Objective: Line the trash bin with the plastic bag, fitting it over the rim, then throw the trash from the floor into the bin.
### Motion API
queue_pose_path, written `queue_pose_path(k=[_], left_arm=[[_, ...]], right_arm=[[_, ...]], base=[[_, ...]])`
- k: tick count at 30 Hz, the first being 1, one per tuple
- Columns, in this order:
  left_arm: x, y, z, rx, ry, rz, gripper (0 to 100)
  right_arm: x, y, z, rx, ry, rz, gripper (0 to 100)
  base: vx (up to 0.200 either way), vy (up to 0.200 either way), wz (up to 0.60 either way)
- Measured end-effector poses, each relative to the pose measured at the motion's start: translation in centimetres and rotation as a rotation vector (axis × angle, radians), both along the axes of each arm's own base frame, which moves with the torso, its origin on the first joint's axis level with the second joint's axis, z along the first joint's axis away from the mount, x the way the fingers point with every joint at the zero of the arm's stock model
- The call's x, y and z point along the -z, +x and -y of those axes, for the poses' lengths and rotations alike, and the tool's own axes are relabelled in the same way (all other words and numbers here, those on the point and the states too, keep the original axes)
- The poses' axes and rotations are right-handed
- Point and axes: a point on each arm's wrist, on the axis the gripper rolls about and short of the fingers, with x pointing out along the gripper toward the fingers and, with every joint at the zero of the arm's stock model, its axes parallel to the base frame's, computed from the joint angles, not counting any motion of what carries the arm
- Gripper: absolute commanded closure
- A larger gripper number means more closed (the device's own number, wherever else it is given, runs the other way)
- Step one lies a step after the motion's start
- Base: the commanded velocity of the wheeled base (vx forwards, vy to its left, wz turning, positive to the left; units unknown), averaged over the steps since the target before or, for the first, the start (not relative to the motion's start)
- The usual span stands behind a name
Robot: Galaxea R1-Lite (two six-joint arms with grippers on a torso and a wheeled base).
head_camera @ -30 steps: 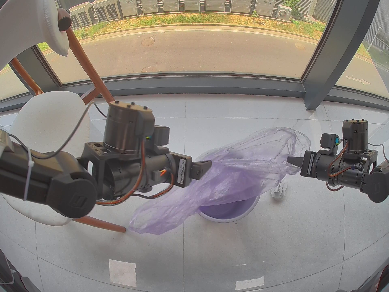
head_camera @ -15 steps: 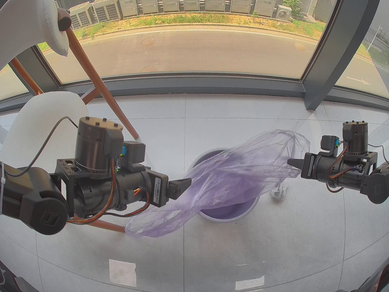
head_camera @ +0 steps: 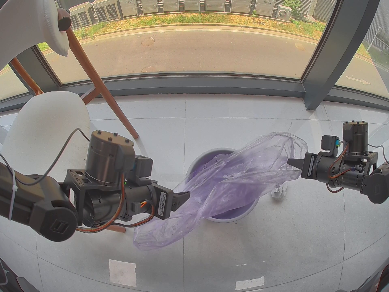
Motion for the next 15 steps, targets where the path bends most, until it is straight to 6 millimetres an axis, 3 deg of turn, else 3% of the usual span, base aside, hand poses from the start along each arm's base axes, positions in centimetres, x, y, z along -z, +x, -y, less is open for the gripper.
queue_pose_path(k=[12, 15], left_arm=[[0.35, 0.24, 0.95, 0.021, 0.001, -0.002, 100], [0.24, 0.35, 1.02, 0.015, -0.003, 0.015, 100]], right_arm=[[0.26, -0.27, 0.03, -0.002, -0.004, -0.007, 100], [0.38, -0.48, -0.1, -0.01, -0.008, -0.011, 100]], base=[[0.0, 0.0, 0.0], [0.2, 0.0, 0.0]])
